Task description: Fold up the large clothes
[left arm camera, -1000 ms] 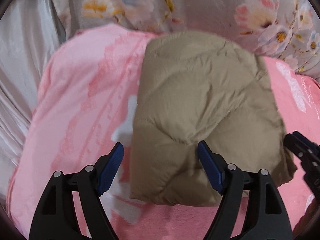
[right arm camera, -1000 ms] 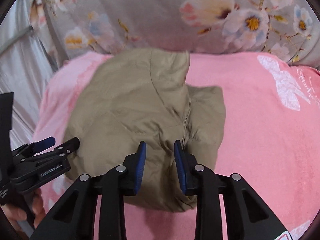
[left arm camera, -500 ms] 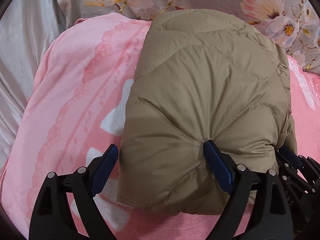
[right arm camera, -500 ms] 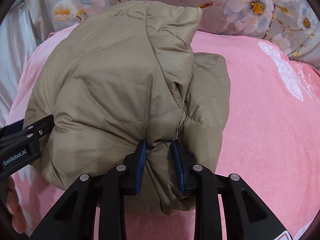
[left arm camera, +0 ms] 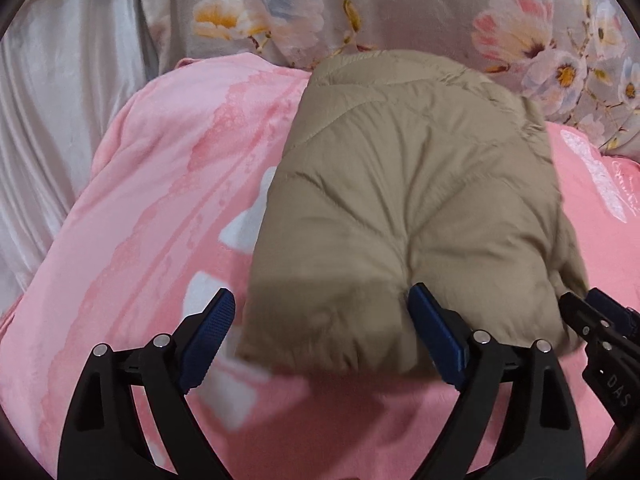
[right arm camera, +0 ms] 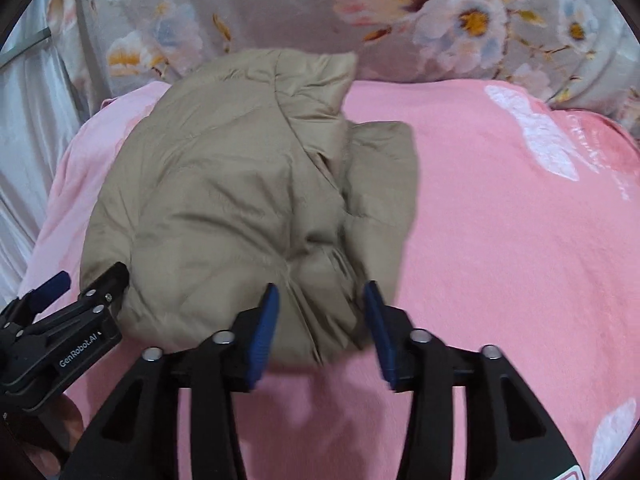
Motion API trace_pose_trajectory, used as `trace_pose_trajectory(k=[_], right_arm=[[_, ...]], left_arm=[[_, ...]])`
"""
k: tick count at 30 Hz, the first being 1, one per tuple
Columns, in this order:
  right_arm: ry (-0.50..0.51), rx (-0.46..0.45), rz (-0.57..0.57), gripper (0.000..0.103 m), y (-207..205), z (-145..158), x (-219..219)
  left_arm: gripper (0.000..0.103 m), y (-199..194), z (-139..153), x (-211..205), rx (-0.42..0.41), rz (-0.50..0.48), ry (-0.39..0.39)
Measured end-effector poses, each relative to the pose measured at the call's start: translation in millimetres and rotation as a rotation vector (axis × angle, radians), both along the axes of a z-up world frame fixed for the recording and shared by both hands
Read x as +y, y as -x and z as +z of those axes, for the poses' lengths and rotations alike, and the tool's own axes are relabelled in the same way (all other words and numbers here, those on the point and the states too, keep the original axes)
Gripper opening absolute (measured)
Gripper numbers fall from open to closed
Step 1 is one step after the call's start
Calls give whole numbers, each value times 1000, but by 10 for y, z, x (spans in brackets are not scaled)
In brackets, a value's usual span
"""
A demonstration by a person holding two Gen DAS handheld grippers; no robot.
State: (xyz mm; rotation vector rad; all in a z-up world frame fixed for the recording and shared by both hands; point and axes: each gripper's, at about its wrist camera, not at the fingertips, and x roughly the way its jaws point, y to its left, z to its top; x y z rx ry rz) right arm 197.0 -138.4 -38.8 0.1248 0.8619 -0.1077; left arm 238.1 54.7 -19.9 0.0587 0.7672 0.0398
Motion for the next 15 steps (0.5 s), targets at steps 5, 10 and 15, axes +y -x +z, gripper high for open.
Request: trace_pose_trajectory(k=[5, 10, 15], right_arm=[[15, 7, -27, 60, 511, -136, 35], [53, -16, -46, 63, 849, -358, 68], [37, -41, -75, 65, 1099, -453, 12]], left_arm=[[93, 398, -37, -159, 5, -36, -22], [93, 721, -297, -299, 19, -36, -52], [93, 1015, -477, -428, 2, -49, -100]])
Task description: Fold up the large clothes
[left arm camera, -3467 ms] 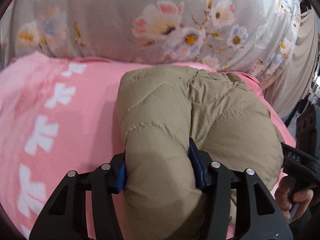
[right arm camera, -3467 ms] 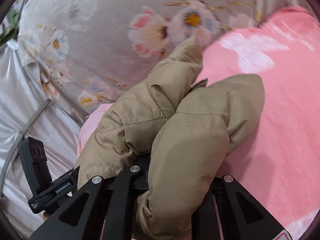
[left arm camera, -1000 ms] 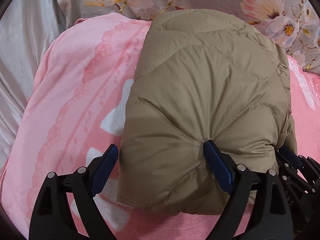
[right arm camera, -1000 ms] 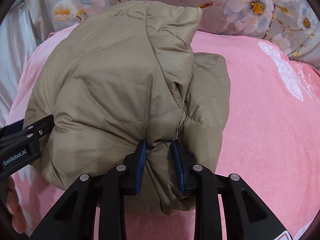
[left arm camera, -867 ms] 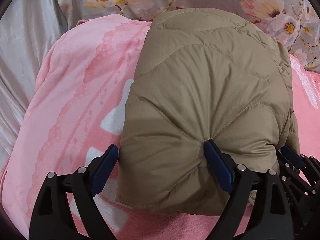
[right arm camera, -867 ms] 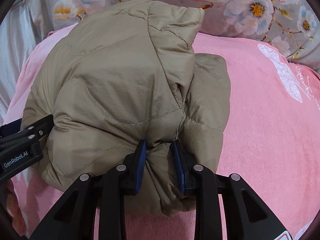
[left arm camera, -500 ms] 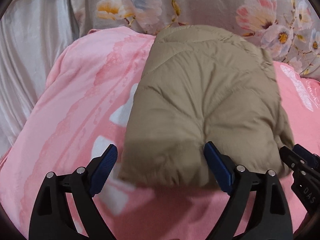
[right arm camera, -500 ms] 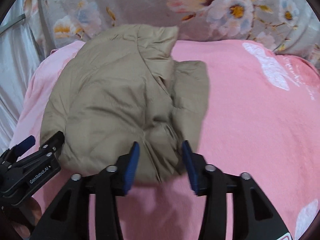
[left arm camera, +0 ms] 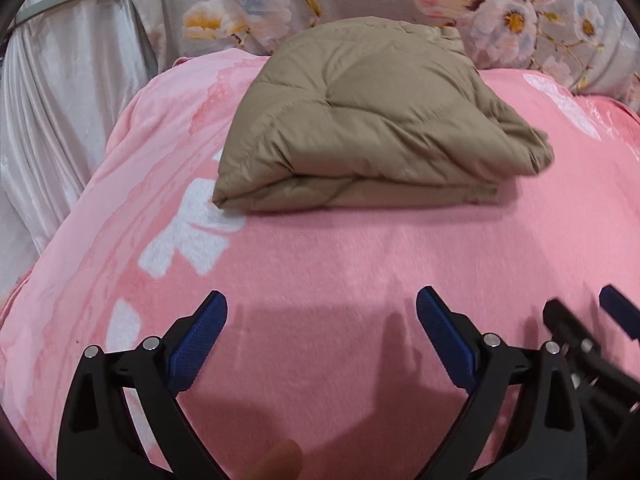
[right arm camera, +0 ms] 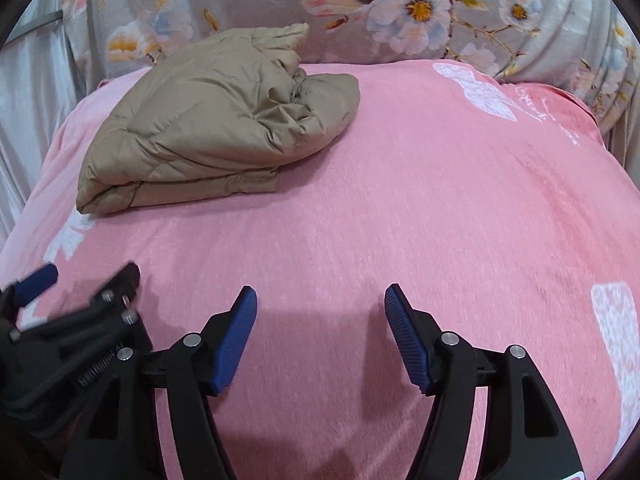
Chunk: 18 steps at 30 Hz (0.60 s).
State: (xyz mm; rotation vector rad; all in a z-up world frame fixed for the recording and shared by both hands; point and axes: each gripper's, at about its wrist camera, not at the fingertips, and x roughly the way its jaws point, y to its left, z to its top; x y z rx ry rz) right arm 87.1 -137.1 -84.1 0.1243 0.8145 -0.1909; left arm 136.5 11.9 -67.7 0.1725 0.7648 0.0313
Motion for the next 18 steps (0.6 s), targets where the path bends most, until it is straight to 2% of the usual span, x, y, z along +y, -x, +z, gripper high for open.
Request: trace_pose_trajectory(k=[4, 8, 18], right_arm=[[9, -24, -5, 66, 88, 0, -11], [25, -30, -8, 66, 116, -3, 20], [-38, 24, -32, 66, 60, -80, -74]], left_arm=[[93, 104, 0, 16, -38, 0, 18], [93, 119, 3, 112, -47, 40, 50], [93, 93, -5, 163, -31, 57, 84]])
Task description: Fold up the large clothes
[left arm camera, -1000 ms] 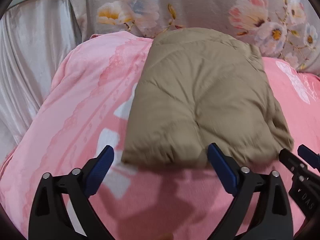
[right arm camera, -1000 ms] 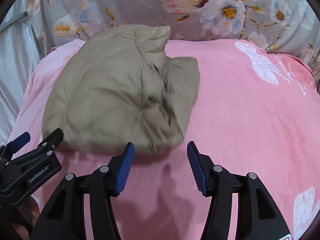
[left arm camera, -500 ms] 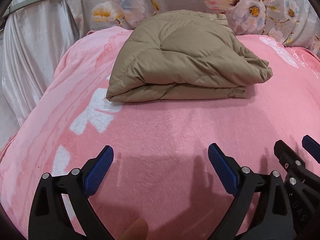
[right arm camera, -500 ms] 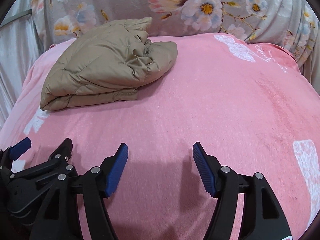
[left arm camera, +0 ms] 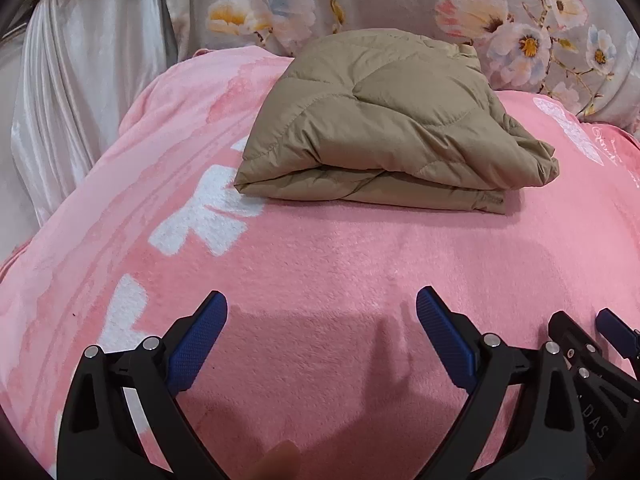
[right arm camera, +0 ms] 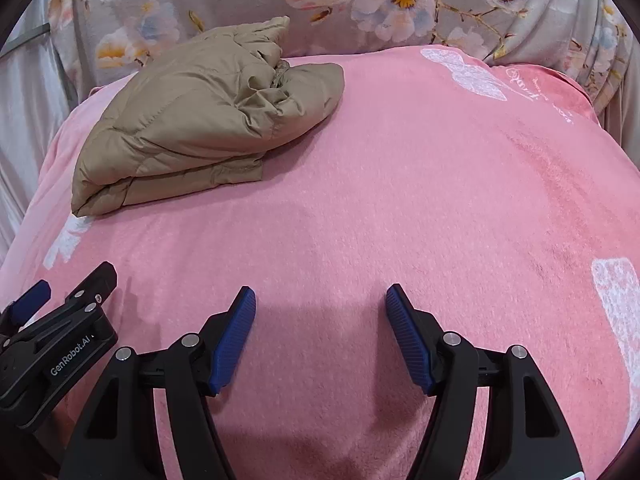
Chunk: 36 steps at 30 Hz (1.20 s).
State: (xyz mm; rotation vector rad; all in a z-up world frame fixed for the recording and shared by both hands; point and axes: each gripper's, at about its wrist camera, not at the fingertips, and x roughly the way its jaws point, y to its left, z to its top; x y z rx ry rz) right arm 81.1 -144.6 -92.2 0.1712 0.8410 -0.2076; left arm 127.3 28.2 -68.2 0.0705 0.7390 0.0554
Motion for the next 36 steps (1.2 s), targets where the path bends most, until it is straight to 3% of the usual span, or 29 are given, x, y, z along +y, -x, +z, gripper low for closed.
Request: trace_pose_trajectory(k=[9, 18, 23, 29, 34, 36], right_arm=[[75, -5, 41, 66, -105, 76, 118], [110, -67, 25, 66, -633, 413, 40], [108, -89, -2, 66, -938, 513, 42], [96, -10, 61, 66, -1166, 272, 164], [82, 8, 79, 66, -1214, 99, 267], [58, 12, 76, 66, -1235, 53, 263]], left_arm=[[93, -88, -13, 55, 35, 3, 11], [93, -627, 120, 704, 7, 130, -83], [94, -900, 130, 922, -3, 167, -73], [94, -1117, 73, 969, 0, 171, -97], [95, -1257, -15, 1117, 55, 199, -26], [95, -1280, -26, 1093, 58, 202, -45]])
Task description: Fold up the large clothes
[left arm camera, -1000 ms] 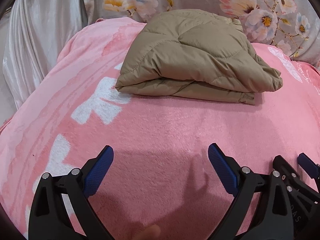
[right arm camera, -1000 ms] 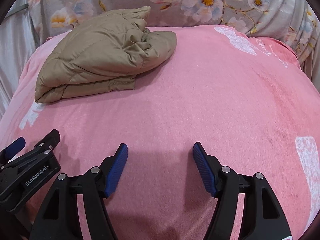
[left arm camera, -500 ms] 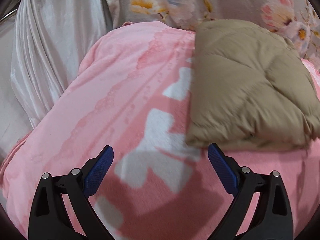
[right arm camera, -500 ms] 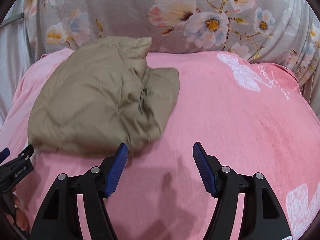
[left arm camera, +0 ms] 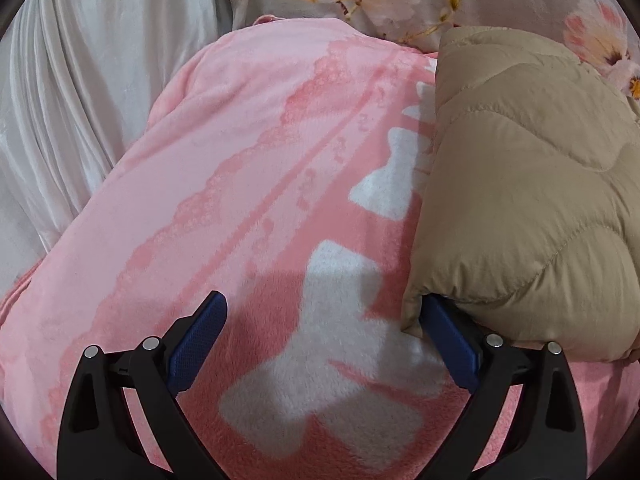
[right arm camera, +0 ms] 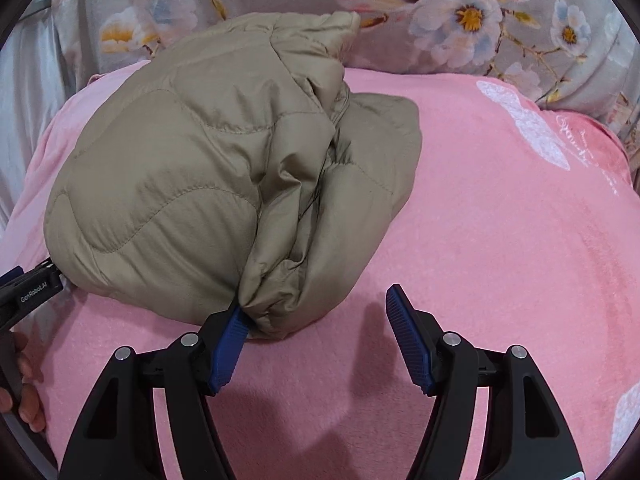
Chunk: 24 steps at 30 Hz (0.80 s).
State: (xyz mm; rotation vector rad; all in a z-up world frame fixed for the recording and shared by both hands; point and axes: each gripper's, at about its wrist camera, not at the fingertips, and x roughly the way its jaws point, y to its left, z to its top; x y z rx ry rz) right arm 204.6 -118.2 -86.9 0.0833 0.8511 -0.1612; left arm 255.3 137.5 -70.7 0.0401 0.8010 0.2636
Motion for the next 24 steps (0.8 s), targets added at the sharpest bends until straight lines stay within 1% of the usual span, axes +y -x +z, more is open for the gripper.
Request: trace_pose_trajectory(k=[3, 5, 9, 11, 12, 13, 14, 15, 16, 17, 18, 19, 21, 22, 23, 24], right_arm=[[-42, 13, -1, 67, -37, -52, -49], [-67, 16, -4, 69, -40, -73, -78], [-88, 17, 0, 70, -30, -83, -105], [-76, 29, 11, 67, 12, -39, -119], [-72, 25, 18, 62, 89, 33, -140], [-88, 0, 40, 46, 194, 138, -176], [-95, -22, 50, 35, 265, 235, -227], [-88, -47, 50, 32, 313, 342, -260], [-68, -80, 46, 24, 324, 507, -299], [-56, -99, 43, 10, 286, 621, -321], [-50, -108, 38, 5, 214, 727, -345], [-58, -116, 37, 3, 117, 825, -368], [-108, -122, 43, 0, -184, 986, -406], [-113, -118, 40, 0, -300, 1014, -413], [-110, -113, 30, 0, -467, 1029, -403], [-115, -101, 30, 0, -589, 1021, -393]], left_arm=[[96, -35, -26, -92, 15, 5, -63], [98, -58, -44, -104, 26, 13, -77], [98, -67, -49, -64, 32, 12, -52], [98, -31, -23, -20, 25, -1, -23], [98, 18, 3, 13, 21, -15, -9], [97, 86, 44, 48, 15, -33, -3], [97, 179, 113, 90, 2, -59, 3], [97, 278, 222, 141, -22, -83, 13], [97, 330, 339, 174, -48, -96, 18], [97, 344, 472, 191, -75, -98, 20], [97, 329, 600, 187, -98, -96, 20], [97, 283, 759, 157, -125, -97, 25], [97, 148, 988, 25, -161, -126, 39], [97, 87, 1042, -28, -168, -134, 37], [97, -39, 1095, -147, -167, -141, 19], [97, -153, 1101, -244, -155, -144, 8]])
